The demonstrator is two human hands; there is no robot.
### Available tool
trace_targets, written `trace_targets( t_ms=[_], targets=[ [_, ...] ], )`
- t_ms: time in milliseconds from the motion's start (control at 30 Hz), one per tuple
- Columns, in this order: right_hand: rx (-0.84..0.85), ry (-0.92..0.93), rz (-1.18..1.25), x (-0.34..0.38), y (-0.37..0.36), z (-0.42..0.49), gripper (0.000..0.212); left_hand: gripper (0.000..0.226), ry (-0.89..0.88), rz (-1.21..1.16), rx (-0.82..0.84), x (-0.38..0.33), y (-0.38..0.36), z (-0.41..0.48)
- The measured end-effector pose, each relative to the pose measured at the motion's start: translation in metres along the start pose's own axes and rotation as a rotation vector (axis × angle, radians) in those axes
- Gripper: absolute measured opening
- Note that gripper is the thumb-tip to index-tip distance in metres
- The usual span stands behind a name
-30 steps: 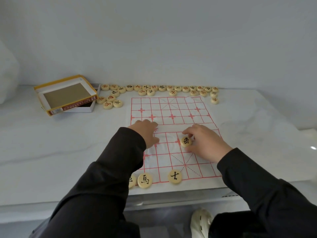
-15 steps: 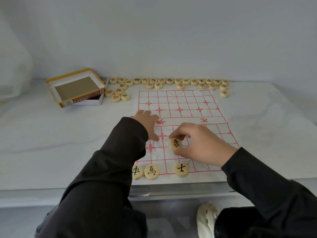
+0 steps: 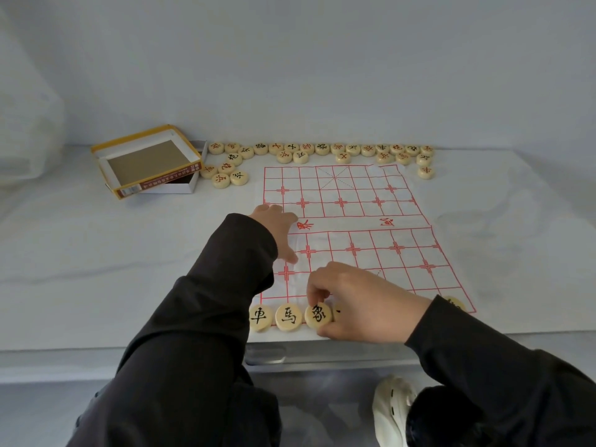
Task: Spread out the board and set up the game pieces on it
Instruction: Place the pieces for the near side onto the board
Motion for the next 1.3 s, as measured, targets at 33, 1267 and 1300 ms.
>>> trace_targets(
  t_ms=[33, 1267, 1300],
  targets=[
    [-0.008, 0.007, -0.012, 0.000, 0.000, 0.000, 0.022, 0.081, -0.001, 0.002, 0.001, 0.000, 0.000, 0.001],
    [-0.083, -0.032, 0.062, -0.007, 0.007, 0.005, 0.019, 0.069, 0.013, -0.035, -0.043, -0.001, 0.001, 0.001],
    [-0.111, -0.041, 0.074, -0.009, 0.010, 0.006, 0.019, 0.068, 0.016, -0.041, -0.048, 0.000, 0.002, 0.001]
  ],
)
Point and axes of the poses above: each hand's wrist, its own z-axis towards the middle knuckle, its own y-axis out of the back of the hand, x = y × z, the point moved 2 cm from there along z, towards the middle knuckle, and after that the axes turned 12 degrees about -y, right-handed, at the moved point
